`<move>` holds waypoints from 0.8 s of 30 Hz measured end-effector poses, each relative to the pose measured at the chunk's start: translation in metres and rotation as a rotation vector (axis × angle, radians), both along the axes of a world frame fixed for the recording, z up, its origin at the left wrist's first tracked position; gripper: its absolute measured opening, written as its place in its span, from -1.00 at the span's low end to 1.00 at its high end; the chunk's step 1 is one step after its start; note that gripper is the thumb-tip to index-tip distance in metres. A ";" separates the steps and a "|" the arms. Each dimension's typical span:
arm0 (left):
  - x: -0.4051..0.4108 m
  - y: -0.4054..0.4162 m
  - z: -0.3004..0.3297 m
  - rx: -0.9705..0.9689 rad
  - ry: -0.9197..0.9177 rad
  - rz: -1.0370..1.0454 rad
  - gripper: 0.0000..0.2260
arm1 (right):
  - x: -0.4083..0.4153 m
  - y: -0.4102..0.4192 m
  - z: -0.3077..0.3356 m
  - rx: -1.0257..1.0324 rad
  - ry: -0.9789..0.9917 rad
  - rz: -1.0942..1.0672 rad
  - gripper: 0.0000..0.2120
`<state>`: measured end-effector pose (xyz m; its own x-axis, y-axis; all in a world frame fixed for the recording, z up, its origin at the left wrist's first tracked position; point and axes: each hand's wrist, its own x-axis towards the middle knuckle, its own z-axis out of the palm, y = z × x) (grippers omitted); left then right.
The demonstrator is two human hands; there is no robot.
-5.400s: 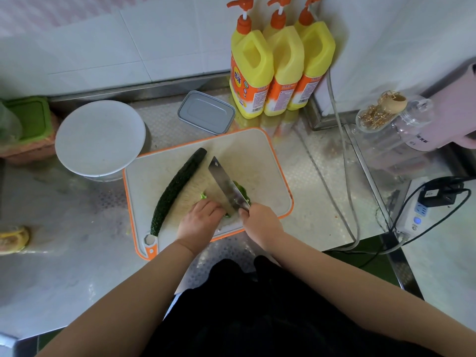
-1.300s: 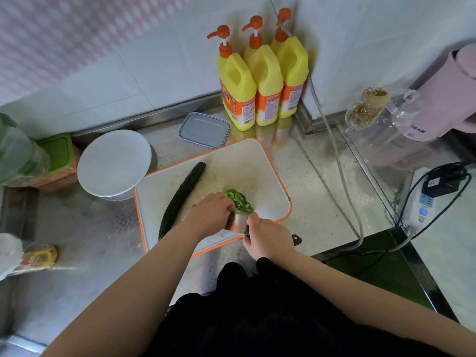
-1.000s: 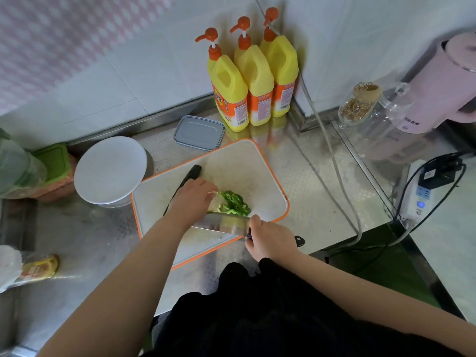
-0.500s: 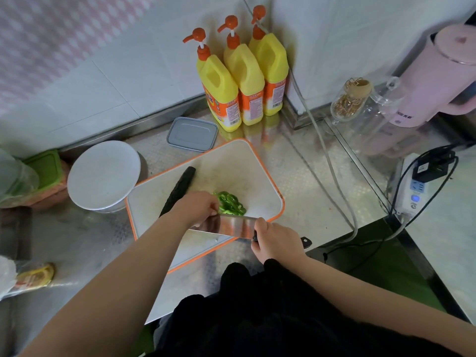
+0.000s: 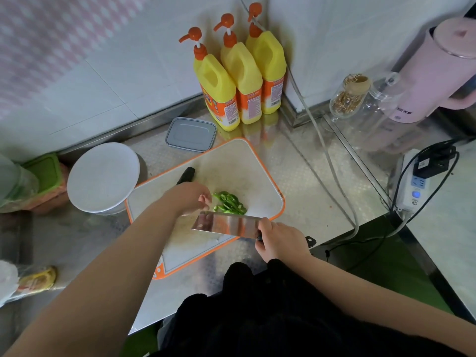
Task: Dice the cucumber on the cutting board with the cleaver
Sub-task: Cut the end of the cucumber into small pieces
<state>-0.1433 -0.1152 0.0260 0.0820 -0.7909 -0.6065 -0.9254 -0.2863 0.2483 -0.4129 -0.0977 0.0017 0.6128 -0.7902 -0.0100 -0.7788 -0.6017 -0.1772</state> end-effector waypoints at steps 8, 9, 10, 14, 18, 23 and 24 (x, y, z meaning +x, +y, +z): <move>-0.005 0.007 -0.005 0.034 -0.026 -0.073 -0.93 | -0.006 0.000 -0.007 -0.031 -0.015 0.045 -0.61; -0.007 0.007 -0.006 0.032 -0.019 -0.075 -0.92 | -0.008 0.000 -0.008 -0.027 -0.011 0.055 -0.61; -0.009 0.005 -0.007 0.021 -0.013 -0.073 -0.92 | -0.009 0.001 -0.009 -0.024 -0.009 0.062 -0.61; -0.021 -0.001 -0.016 -0.077 0.042 -0.041 -0.91 | -0.012 0.002 -0.009 -0.010 -0.010 0.088 -0.62; -0.023 -0.008 -0.019 -0.165 0.053 -0.082 -0.91 | -0.019 -0.001 -0.007 0.014 -0.011 0.079 -0.61; 0.003 -0.009 -0.017 -0.457 0.029 0.020 -0.87 | -0.034 -0.011 -0.006 0.113 -0.053 -0.017 -0.64; 0.009 -0.004 -0.019 -0.500 0.006 0.007 -0.83 | -0.037 -0.013 -0.006 0.133 -0.075 -0.052 -0.66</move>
